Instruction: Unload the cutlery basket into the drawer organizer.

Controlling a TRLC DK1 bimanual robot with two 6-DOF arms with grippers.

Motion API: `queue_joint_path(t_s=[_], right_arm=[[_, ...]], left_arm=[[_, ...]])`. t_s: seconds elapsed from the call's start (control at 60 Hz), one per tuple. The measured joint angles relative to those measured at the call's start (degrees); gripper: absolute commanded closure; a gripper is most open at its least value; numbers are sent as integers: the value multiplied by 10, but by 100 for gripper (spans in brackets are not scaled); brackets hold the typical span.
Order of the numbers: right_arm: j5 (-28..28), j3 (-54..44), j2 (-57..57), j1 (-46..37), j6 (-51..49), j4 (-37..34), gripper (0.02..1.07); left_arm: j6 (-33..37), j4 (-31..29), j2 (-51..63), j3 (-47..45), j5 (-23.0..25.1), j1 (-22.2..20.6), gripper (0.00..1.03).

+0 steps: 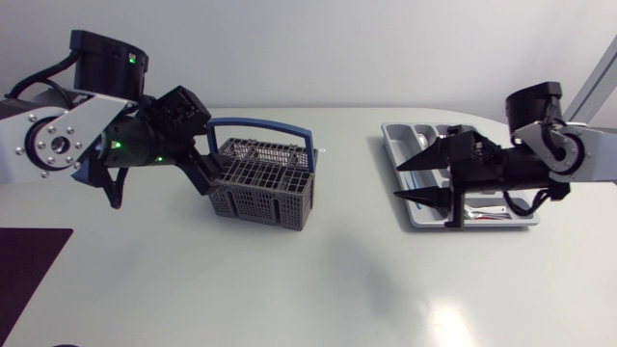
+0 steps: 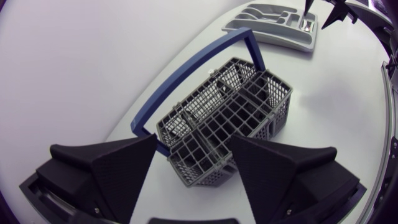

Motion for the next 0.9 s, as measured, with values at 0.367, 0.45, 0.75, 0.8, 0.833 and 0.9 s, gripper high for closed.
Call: queue_joint_path(t_s=[0.367,0.45,0.75,0.8,0.833,0.9], right_arm=[[55,-9,47,191,159,114,99],[69,-9,73,223,181,141,99],[115,15,180,284,236,233,99],[121,24,195,288,243,250,99],[126,30,203,289,248,256,99],[136,43,216,290,253,265,99]], left_arm=[[27,44,60,-3,34,143,94],[27,44,98,-3,43,151,96],[27,78,195,22,53,152,96],[27,82,204,28,54,152,96],[27,83,209,31,57,152,96],[26,85,214,33,68,150,96]])
